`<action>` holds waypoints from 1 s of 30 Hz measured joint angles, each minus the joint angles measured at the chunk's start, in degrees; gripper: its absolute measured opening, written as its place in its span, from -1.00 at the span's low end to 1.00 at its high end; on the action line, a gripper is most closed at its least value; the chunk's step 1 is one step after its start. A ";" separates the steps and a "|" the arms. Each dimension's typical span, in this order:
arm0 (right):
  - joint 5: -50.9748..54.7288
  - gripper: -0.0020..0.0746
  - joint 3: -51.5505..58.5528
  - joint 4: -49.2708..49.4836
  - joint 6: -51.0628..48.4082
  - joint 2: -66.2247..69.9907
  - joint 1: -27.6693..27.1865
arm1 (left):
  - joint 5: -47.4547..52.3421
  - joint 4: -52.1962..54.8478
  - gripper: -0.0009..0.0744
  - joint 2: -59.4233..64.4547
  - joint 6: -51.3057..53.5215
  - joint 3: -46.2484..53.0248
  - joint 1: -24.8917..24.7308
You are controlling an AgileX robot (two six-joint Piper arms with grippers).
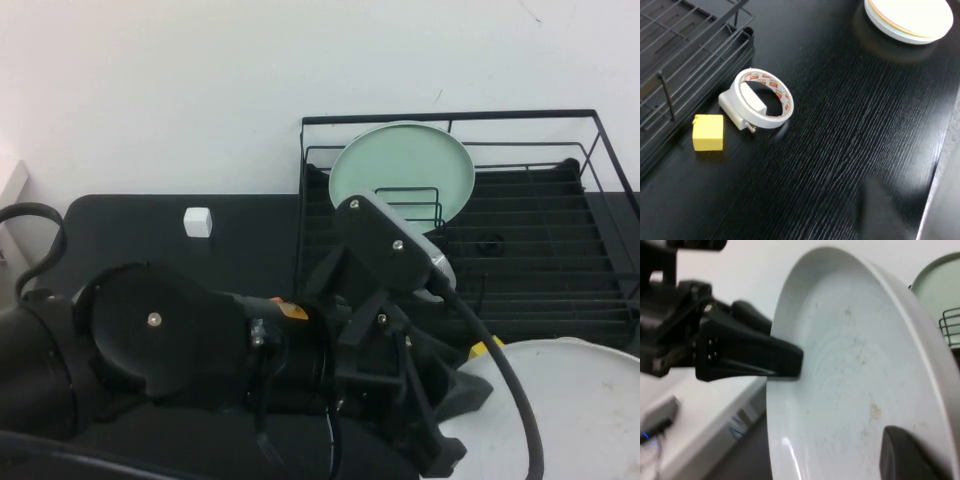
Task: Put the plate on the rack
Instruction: Hand over the plate, then place the plate on the rack
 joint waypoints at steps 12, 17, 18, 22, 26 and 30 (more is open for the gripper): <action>2.21 -0.63 -13.66 -9.40 -7.00 16.23 0.00 | 2.97 11.31 -0.32 -8.29 -13.66 0.00 7.51; 3.78 -0.63 -22.81 -10.97 -18.78 31.41 0.00 | 3.66 19.85 -0.88 -14.18 -20.67 0.61 15.91; 4.04 -0.63 -25.32 -10.97 -20.94 34.65 0.00 | 3.85 20.38 -0.91 -15.48 -21.39 1.30 17.41; 6.66 -0.63 -35.95 -10.97 -28.61 47.22 0.00 | 4.59 21.29 -0.96 -20.52 -22.99 6.06 21.99; 9.70 -0.63 -46.76 -10.97 -34.59 59.47 0.00 | 3.73 21.50 -0.97 -25.71 -25.01 12.65 24.96; 12.98 -0.63 -58.81 -10.97 -39.66 70.86 0.00 | 2.32 22.29 -0.98 -31.12 -31.16 19.45 27.18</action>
